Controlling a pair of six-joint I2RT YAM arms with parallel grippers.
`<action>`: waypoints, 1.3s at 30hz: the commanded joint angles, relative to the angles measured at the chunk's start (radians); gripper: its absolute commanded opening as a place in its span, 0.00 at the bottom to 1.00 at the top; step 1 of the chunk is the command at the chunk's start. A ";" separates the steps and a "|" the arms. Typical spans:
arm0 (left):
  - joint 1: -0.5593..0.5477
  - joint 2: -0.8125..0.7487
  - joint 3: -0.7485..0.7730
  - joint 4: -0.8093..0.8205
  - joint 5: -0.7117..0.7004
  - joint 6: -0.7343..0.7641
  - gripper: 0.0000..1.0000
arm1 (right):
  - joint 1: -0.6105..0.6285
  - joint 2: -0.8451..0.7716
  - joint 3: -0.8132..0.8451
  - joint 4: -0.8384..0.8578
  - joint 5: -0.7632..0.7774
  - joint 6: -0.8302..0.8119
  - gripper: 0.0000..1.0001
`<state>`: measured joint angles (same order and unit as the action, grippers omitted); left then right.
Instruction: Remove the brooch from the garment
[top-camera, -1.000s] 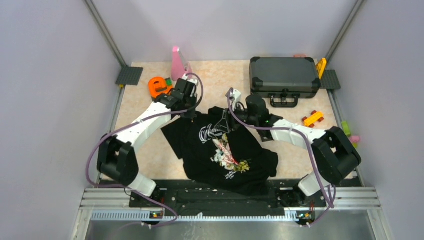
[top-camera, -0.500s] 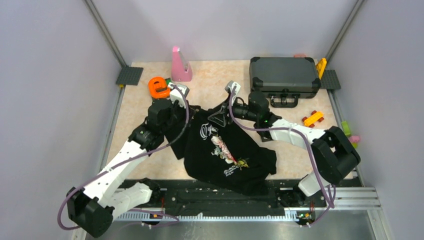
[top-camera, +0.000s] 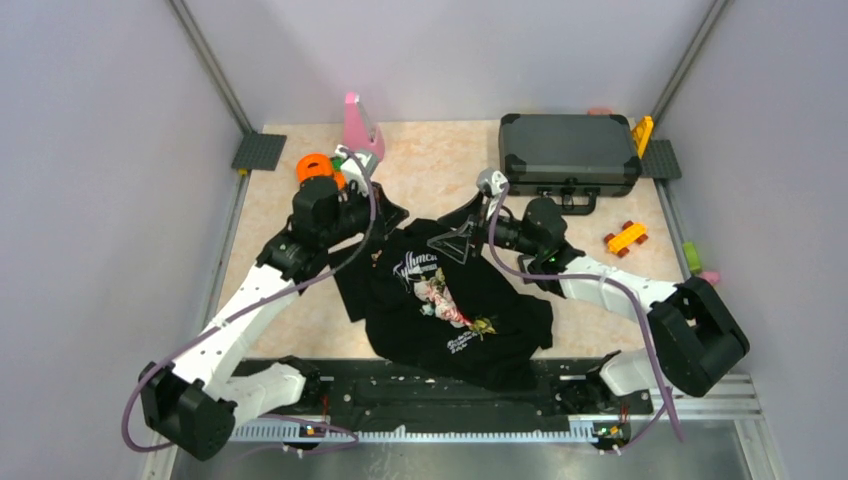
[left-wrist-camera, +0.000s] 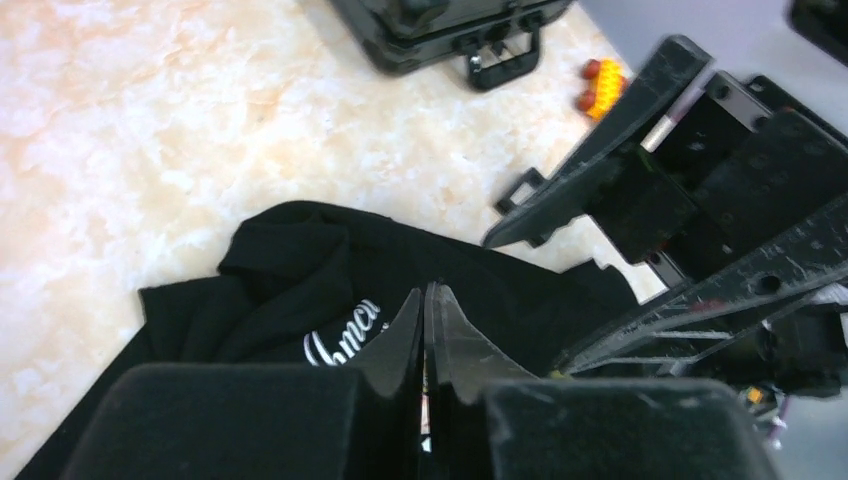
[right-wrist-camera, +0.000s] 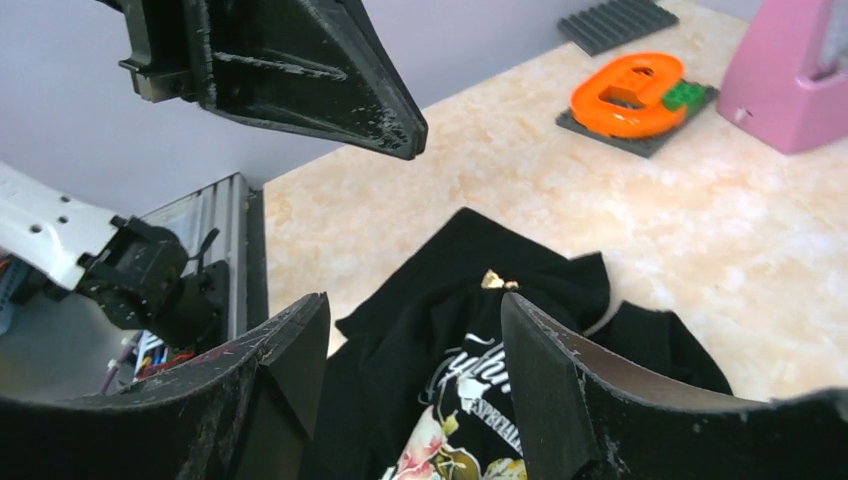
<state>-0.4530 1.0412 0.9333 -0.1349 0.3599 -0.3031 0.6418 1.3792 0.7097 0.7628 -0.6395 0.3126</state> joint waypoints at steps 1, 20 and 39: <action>0.003 0.103 0.123 -0.290 -0.152 0.024 0.19 | -0.025 -0.018 0.048 -0.140 0.048 -0.011 0.64; 0.154 0.315 -0.116 -0.150 -0.255 -0.110 0.30 | -0.025 0.087 -0.049 -0.092 0.072 0.015 0.63; 0.237 0.481 -0.045 -0.098 -0.096 -0.100 0.26 | -0.025 0.086 -0.049 -0.101 0.067 0.007 0.61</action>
<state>-0.2302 1.5009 0.8421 -0.2817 0.2157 -0.4164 0.6231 1.4643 0.6655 0.6117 -0.5522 0.3195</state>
